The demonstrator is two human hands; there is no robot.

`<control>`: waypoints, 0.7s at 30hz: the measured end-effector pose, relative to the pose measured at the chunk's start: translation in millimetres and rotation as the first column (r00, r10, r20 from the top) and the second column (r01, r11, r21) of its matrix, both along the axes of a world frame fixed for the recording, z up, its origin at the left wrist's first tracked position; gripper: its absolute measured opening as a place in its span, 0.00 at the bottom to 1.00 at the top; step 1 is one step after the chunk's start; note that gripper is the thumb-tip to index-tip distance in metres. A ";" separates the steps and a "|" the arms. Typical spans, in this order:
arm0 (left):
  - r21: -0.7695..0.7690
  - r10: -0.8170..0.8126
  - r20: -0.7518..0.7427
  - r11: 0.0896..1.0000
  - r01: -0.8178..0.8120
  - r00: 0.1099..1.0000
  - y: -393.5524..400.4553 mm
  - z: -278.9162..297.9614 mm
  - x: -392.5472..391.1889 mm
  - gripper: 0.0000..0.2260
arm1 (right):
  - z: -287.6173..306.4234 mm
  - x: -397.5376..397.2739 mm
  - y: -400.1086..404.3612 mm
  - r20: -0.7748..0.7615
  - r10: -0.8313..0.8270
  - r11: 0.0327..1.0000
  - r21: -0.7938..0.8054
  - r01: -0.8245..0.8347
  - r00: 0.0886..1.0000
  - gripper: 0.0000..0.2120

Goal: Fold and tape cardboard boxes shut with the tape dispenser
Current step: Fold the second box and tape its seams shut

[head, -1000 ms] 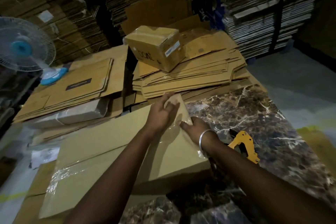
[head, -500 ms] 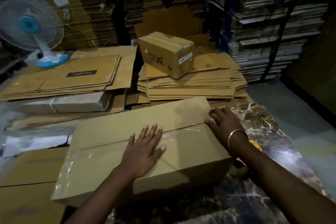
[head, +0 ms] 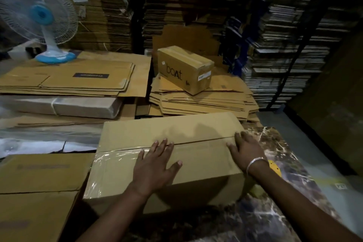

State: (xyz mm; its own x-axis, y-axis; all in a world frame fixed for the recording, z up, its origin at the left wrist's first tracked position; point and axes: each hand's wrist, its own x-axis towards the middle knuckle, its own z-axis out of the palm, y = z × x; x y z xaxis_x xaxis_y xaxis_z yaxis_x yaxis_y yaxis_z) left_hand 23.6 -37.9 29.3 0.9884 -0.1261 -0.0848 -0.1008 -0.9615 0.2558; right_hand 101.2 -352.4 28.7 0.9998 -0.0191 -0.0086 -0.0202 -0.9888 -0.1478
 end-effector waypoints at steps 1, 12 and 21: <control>-0.006 -0.007 0.008 1.000 0.008 1.000 0.6 -0.4 -0.1 0.38 | -2.4 -4.8 3.4 -0.061 -0.011 1.000 -0.008 0.011 0.998 0.33; 0.002 0.169 0.072 0.986 -0.169 0.983 35.0 9.5 -28.5 0.42 | 6.6 -15.5 8.3 -0.114 0.044 0.997 -0.060 -0.051 0.992 0.32; 0.026 0.258 0.038 0.965 -0.260 0.965 40.3 5.5 -35.8 0.44 | 11.3 -23.1 41.6 -0.188 0.030 0.999 -0.024 -0.035 0.982 0.36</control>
State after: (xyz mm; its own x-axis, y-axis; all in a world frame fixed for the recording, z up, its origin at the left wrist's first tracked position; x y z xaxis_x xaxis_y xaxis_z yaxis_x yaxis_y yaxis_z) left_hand -12.2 2.4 34.8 0.9893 0.1367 -0.0502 0.1446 -0.9632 0.2267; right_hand 78.1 -310.8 40.0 0.9805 0.0104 -0.1962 -0.0130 -0.9930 -0.1175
